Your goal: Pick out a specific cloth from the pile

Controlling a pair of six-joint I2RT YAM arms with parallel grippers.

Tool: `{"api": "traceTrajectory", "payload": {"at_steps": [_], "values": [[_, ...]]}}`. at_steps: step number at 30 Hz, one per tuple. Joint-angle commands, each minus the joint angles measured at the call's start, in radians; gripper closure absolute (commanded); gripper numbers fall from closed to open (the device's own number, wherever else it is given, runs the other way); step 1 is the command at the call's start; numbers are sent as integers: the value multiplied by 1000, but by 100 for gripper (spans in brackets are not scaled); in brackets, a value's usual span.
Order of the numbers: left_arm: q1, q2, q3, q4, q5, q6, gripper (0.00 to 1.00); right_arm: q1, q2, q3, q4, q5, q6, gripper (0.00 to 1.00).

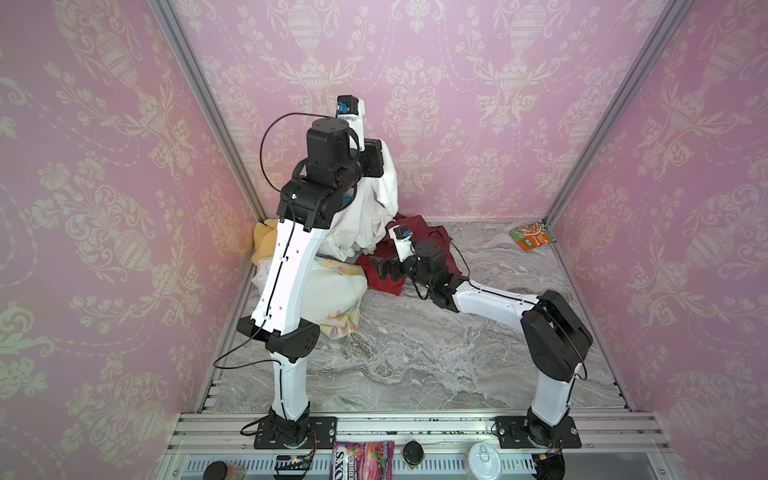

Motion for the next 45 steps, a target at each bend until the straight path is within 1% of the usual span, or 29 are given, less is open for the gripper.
{"api": "traceTrajectory", "payload": {"at_steps": [1,5,7,10,14,15,16,18,19,20,22,24,27,30,33,35,39,42,45], "values": [[-30,-15,-13,36,3,27,100,7,83,85,141,19,47,0],[-58,-18,-13,17,0,41,100,8,197,195,186,24,88,0],[-67,-19,-13,10,1,42,100,8,254,278,160,26,96,0],[-76,-24,-16,-5,3,42,100,9,341,382,171,3,119,0],[-76,-21,-19,-35,-2,42,100,7,443,544,89,-16,115,0],[-76,-21,-21,-41,1,41,100,7,460,573,74,-19,111,2],[-78,-22,-24,-45,5,40,100,8,476,603,52,-15,112,13],[-76,-29,-44,-41,-3,42,100,1,499,642,37,-25,134,56],[-75,-33,-56,-40,-16,47,100,-1,500,654,31,-34,143,88],[-69,-35,-69,-39,-30,49,100,-1,490,655,22,-23,151,100],[-43,-32,-86,-48,-41,46,100,1,454,632,25,-23,160,100],[8,-27,-119,-57,-35,19,100,0,411,619,7,-18,171,100],[93,-43,-219,-30,-7,-21,100,-1,345,630,-84,-21,179,100],[184,-80,-352,39,31,-65,100,0,298,661,-184,-35,190,100],[268,-90,-419,67,53,-99,100,-1,268,714,-306,-39,194,100],[318,-88,-454,80,90,-127,100,0,255,754,-364,-61,189,100],[382,-93,-548,122,96,-155,100,0,265,863,-507,-105,184,100],[391,-93,-617,137,97,-152,100,0,269,937,-578,-106,173,100],[398,-101,-709,177,103,-158,100,0,296,1054,-670,-119,155,100]]}}
